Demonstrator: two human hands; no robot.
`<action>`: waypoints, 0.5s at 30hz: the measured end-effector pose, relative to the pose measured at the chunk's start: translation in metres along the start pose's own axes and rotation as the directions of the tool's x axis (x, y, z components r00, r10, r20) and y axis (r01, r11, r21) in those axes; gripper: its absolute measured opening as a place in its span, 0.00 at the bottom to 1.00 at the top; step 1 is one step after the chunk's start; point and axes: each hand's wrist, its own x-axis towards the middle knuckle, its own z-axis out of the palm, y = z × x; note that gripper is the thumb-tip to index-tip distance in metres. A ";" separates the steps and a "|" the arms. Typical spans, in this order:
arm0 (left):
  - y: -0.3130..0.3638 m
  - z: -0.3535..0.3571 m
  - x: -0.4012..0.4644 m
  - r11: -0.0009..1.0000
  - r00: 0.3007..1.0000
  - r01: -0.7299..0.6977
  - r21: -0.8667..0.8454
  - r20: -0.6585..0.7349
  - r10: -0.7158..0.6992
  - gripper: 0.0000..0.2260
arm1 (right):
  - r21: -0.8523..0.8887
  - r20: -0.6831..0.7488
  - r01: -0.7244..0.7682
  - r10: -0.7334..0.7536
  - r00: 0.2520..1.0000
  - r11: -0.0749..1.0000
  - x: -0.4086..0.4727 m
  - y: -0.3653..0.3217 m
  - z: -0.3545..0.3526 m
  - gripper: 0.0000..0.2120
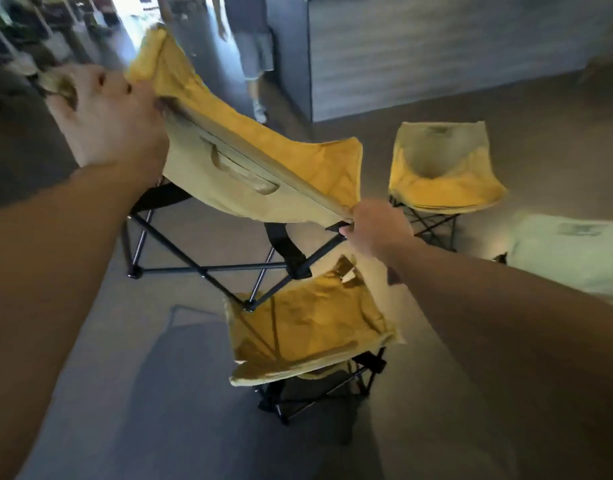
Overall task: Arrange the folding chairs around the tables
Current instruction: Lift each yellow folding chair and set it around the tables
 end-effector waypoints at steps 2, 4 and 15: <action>0.043 0.020 0.014 0.991 0.998 -0.055 -0.125 0.034 0.060 0.14 | -0.019 -0.042 -0.104 0.104 0.994 0.994 -0.011 0.039 -0.017 0.14; 0.090 0.035 0.023 0.962 0.985 -0.106 -0.252 0.108 0.136 0.18 | -0.050 -0.078 -0.217 0.213 0.974 0.975 -0.029 0.080 -0.036 0.12; 0.390 -0.043 -0.044 0.703 0.888 -0.414 -0.579 -0.086 0.452 0.16 | -0.217 -0.291 -0.720 0.661 0.692 0.659 -0.214 0.289 -0.125 0.08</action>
